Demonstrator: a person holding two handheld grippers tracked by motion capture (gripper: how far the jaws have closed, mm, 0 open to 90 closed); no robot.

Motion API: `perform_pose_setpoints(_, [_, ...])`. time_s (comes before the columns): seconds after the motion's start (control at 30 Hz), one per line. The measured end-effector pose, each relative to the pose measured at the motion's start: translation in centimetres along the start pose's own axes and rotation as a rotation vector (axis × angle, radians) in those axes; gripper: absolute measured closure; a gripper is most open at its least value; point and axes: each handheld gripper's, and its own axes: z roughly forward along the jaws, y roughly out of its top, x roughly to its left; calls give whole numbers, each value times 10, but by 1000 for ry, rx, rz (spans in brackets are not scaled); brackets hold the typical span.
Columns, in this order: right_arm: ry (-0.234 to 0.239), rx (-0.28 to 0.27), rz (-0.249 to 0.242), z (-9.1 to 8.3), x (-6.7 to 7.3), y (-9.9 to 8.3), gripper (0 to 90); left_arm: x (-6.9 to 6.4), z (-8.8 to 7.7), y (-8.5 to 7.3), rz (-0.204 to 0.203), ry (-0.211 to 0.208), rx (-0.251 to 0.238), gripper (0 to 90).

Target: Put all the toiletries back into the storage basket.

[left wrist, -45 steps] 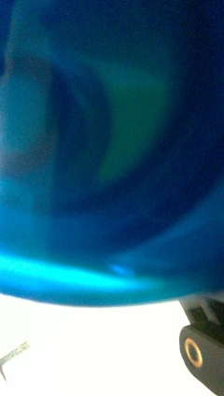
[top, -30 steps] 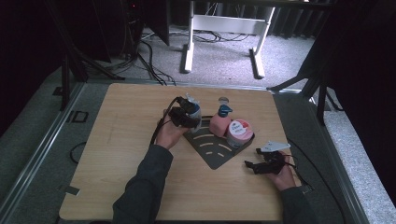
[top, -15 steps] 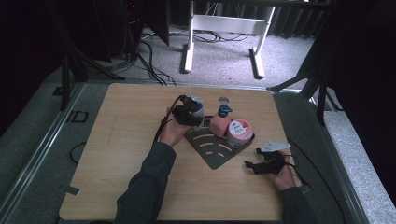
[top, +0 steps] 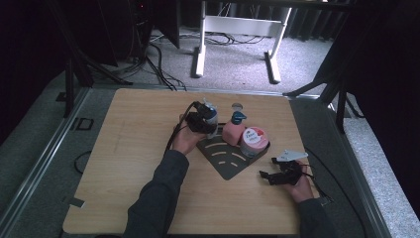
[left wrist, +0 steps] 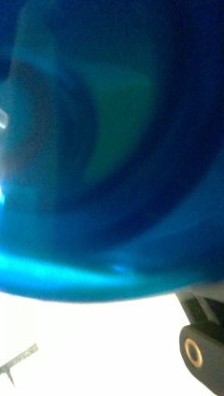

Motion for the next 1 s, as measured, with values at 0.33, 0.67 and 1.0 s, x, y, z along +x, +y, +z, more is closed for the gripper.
perform_pose_setpoints(0.33, [0, 0, 0, 0, 0, 0, 182, -2, 9, 4, 1, 0, 16, 547])
perform_pose_setpoints(0.67, [0, -1, 1, 0, 0, 0, 182, -5, 20, 14, 3, -4, 26, 547])
perform_pose_setpoints(1.0, [0, 0, 0, 0, 0, 0, 182, -5, 32, 14, -18, -21, 25, 546])
